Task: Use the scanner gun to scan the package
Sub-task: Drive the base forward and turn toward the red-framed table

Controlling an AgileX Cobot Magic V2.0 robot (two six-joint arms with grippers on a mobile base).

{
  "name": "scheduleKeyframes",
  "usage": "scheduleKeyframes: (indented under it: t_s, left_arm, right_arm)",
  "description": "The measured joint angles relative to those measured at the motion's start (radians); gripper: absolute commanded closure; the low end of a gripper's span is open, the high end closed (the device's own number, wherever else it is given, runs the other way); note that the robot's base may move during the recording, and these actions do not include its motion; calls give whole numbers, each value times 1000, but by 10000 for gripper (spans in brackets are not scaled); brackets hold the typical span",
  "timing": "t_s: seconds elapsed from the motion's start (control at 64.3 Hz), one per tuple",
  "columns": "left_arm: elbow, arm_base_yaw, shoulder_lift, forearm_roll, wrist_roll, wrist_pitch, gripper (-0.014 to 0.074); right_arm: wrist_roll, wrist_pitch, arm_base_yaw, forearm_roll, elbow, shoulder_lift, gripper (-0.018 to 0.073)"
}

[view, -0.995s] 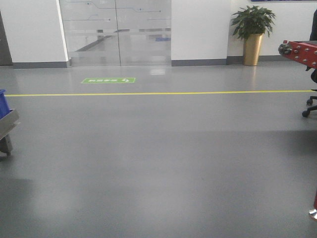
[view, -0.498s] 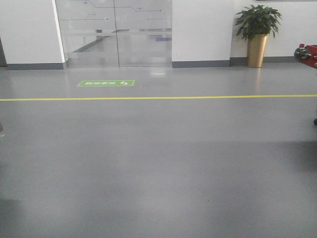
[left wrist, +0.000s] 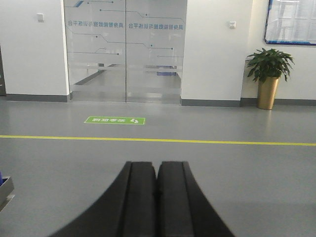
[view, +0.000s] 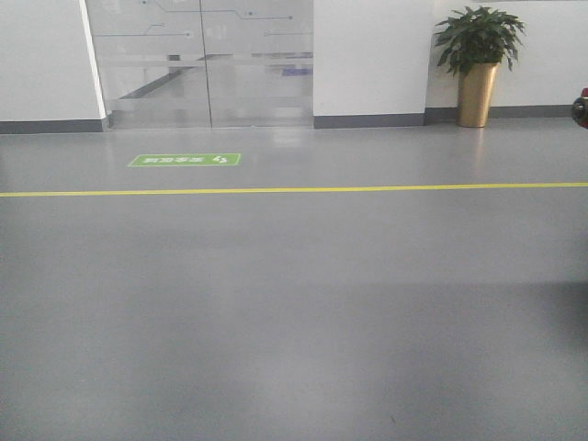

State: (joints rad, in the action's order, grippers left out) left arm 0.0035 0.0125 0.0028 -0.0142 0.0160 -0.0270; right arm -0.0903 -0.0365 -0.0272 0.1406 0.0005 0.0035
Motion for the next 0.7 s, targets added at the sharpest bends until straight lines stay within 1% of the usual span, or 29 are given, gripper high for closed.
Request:
scheduleKeyframes:
  t_s: [0.7]
  left_arm:
    - [0, 0, 0, 0, 0, 0, 707]
  right_arm:
    - [0, 0, 0, 0, 0, 0, 721]
